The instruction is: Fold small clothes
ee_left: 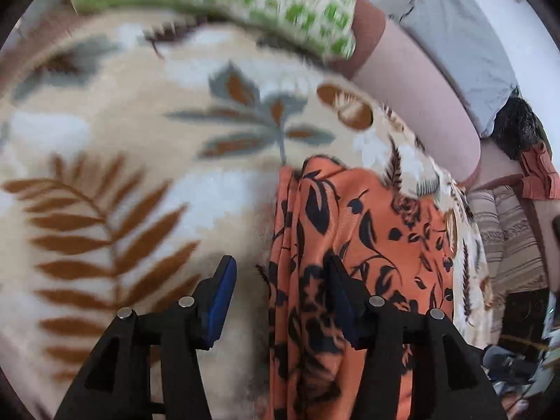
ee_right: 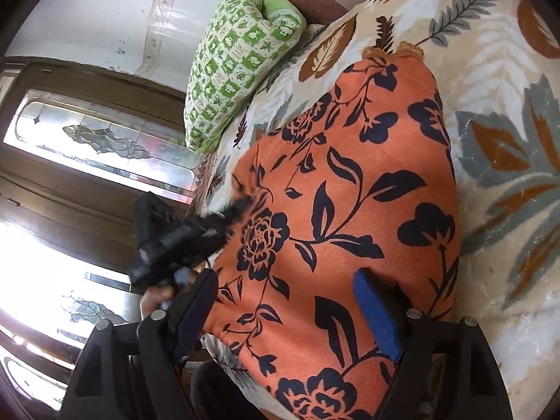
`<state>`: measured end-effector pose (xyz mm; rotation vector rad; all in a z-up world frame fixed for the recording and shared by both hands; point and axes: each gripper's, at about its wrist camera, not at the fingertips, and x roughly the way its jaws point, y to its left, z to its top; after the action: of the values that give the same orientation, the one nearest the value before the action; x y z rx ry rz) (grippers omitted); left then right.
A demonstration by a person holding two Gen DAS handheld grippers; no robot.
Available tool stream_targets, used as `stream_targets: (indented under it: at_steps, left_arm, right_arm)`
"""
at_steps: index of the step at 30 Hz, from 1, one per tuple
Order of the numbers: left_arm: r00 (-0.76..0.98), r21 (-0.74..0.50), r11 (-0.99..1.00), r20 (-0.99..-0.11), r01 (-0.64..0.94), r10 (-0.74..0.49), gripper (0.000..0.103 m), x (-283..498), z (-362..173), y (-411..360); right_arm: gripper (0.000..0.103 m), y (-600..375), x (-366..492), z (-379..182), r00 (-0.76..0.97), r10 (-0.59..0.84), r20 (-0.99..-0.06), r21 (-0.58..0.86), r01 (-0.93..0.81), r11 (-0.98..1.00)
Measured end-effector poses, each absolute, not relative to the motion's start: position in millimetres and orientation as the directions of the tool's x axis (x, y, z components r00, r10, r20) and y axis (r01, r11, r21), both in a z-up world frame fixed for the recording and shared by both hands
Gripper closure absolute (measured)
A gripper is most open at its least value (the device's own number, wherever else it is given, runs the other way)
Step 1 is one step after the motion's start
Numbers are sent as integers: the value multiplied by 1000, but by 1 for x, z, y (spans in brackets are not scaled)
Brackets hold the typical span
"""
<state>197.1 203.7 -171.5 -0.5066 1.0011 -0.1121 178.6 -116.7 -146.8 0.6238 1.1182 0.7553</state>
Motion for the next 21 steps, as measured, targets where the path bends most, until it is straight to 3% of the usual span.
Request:
stream_targets:
  at_steps: [2, 4, 10, 14, 21]
  left_arm:
    - [590, -340, 931, -782, -133, -201, 31, 178, -148, 194]
    - [624, -253, 959, -772, -127, -121, 24, 159, -131, 185]
    - [620, -165, 977, -783, -135, -46, 24, 138, -120, 181]
    - [603, -142, 980, -797, -139, -30, 24, 136, -122, 176]
    - [610, -139, 982, -792, -130, -31, 24, 136, -121, 172]
  right_arm:
    - [20, -114, 175, -137, 251, 780, -573, 746, -235, 623]
    - [20, -113, 170, -131, 278, 752, -597, 713, -246, 657]
    - [20, -113, 164, -116, 329, 735, -593, 694, -253, 674]
    - [14, -107, 182, -150, 285, 672, -684, 647, -190, 739]
    - [14, -131, 173, -110, 383, 702, -600, 684, -211, 699]
